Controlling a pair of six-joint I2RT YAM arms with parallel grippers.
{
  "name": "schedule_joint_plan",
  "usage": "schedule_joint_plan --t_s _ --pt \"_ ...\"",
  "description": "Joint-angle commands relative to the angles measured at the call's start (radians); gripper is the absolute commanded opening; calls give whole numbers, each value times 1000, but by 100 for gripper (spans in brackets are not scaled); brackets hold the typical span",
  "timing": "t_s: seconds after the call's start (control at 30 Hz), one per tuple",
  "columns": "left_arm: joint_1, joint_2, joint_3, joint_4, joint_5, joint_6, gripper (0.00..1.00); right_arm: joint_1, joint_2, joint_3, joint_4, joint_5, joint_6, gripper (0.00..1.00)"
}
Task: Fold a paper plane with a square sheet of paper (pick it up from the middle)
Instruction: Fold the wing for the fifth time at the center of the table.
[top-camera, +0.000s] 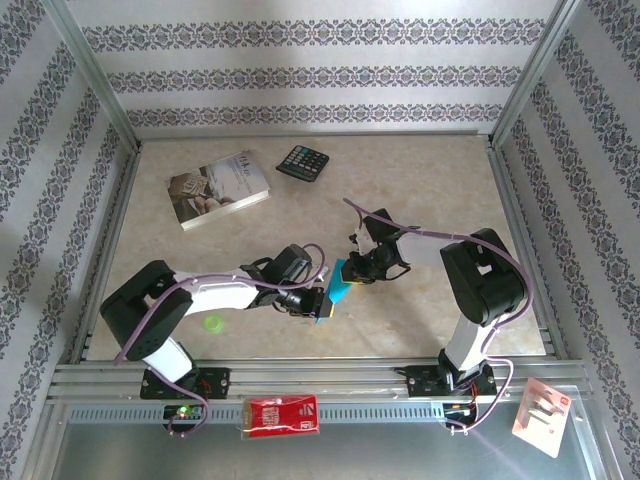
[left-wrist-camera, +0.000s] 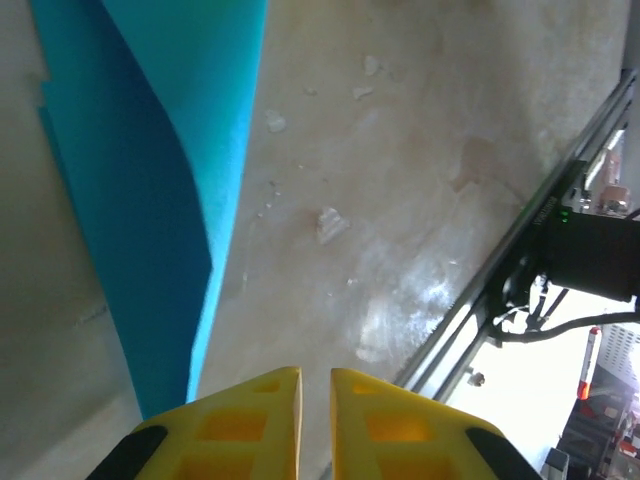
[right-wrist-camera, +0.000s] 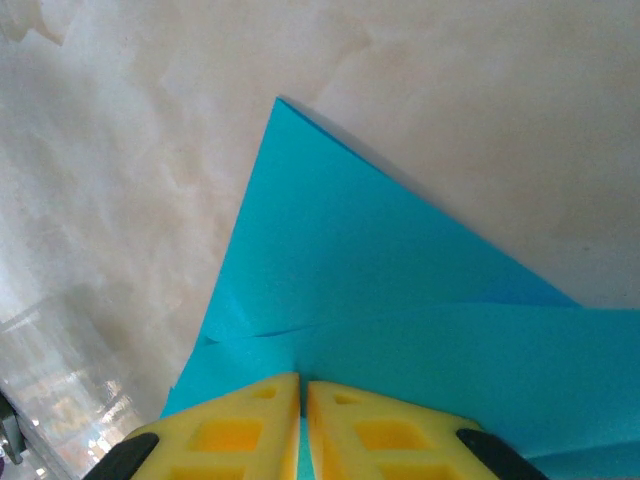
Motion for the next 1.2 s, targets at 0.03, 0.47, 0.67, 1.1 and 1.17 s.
schedule_joint_plan --t_s 0.03,0.47,0.67,1.1,1.17 --pt "22 41 26 -21 -9 36 12 -13 57 -27 -61 126 0 20" --pt "68 96 -3 34 24 36 10 -13 53 -27 -65 126 -2 20" --pt "70 117 -45 47 17 32 8 -13 54 -22 -64 120 -2 20" --pt "70 92 -141 -5 -66 24 0 -13 -19 111 -156 73 -33 25" --pt "70 89 -157 3 -73 17 0 -13 -51 123 -171 59 -35 26"
